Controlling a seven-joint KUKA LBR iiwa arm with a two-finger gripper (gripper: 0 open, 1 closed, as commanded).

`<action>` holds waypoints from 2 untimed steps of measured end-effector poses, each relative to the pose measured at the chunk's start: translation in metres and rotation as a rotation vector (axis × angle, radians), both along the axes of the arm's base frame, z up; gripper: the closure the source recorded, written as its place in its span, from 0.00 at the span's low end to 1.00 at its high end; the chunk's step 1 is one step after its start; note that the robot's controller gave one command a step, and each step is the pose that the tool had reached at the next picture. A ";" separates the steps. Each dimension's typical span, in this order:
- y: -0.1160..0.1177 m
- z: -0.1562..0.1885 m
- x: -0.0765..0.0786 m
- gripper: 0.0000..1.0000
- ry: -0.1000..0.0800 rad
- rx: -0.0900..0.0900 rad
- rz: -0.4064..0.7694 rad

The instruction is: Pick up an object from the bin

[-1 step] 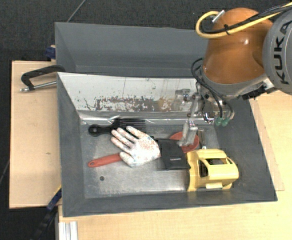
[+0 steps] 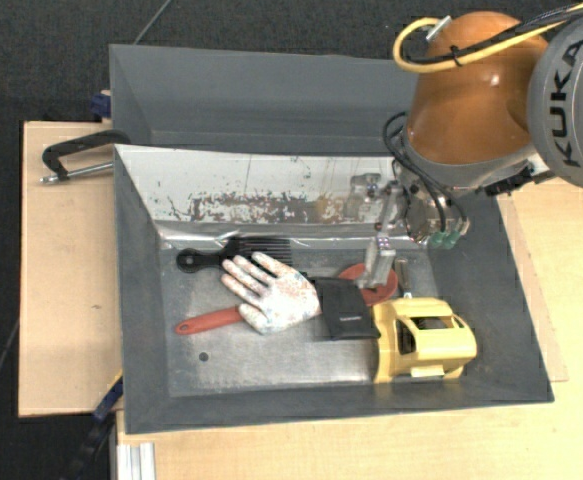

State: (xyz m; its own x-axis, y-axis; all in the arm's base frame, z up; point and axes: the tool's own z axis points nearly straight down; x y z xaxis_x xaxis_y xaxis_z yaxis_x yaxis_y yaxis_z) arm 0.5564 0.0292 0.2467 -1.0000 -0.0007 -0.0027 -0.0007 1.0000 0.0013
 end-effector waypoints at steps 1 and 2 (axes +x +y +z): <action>-0.018 -0.056 0.004 0.00 0.000 0.000 -0.094; -0.048 -0.086 0.023 0.00 -0.005 0.002 -0.215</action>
Offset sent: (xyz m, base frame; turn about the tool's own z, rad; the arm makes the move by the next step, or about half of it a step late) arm 0.0211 -0.0485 -0.0867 0.2138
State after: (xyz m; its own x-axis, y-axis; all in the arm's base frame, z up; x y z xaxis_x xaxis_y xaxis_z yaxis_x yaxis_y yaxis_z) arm 0.5790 -0.0188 0.1608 -0.9771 0.2128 -0.0070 0.2127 0.9771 0.0037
